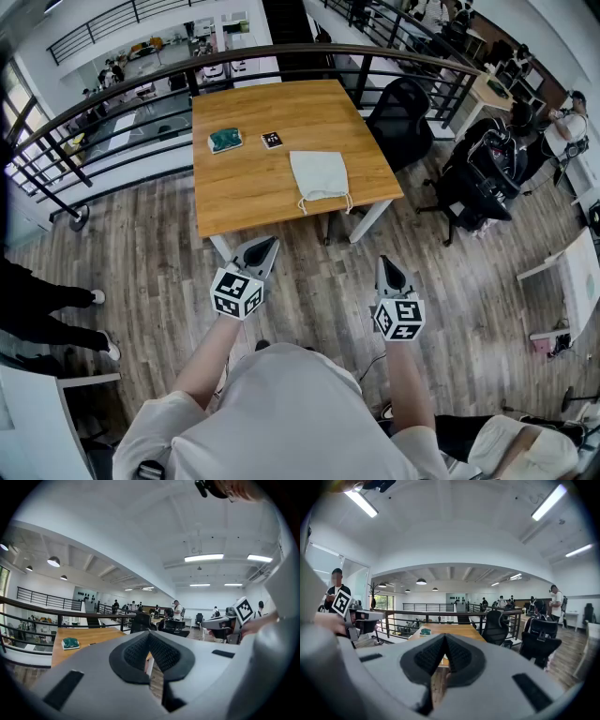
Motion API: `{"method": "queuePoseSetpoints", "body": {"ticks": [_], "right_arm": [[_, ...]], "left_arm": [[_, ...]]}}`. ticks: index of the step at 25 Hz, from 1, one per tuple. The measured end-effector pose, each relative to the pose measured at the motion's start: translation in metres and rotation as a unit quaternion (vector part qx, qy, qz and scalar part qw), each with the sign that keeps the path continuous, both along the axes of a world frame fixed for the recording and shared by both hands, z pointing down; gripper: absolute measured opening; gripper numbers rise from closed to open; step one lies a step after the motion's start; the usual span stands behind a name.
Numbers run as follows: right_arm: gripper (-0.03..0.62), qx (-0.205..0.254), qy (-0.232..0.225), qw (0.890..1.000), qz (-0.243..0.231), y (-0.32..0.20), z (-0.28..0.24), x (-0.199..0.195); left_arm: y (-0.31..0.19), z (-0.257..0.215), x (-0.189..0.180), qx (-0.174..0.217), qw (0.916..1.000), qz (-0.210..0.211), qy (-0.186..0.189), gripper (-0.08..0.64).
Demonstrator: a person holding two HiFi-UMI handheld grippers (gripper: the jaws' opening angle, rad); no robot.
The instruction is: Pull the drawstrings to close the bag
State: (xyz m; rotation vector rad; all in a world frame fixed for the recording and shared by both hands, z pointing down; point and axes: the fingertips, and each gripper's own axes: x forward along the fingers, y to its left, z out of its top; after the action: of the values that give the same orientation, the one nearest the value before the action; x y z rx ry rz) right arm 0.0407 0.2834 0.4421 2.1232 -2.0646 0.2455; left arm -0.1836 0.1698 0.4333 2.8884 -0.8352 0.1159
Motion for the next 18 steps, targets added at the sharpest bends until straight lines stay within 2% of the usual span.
{"method": "queuePoseSetpoints", "body": {"ticks": [18], "right_arm": [[0.002, 0.002, -0.009, 1.000, -0.006, 0.006, 0.005, 0.012]], "left_arm": [[0.009, 0.005, 0.017, -0.002, 0.9999, -0.005, -0.011, -0.006]]}}
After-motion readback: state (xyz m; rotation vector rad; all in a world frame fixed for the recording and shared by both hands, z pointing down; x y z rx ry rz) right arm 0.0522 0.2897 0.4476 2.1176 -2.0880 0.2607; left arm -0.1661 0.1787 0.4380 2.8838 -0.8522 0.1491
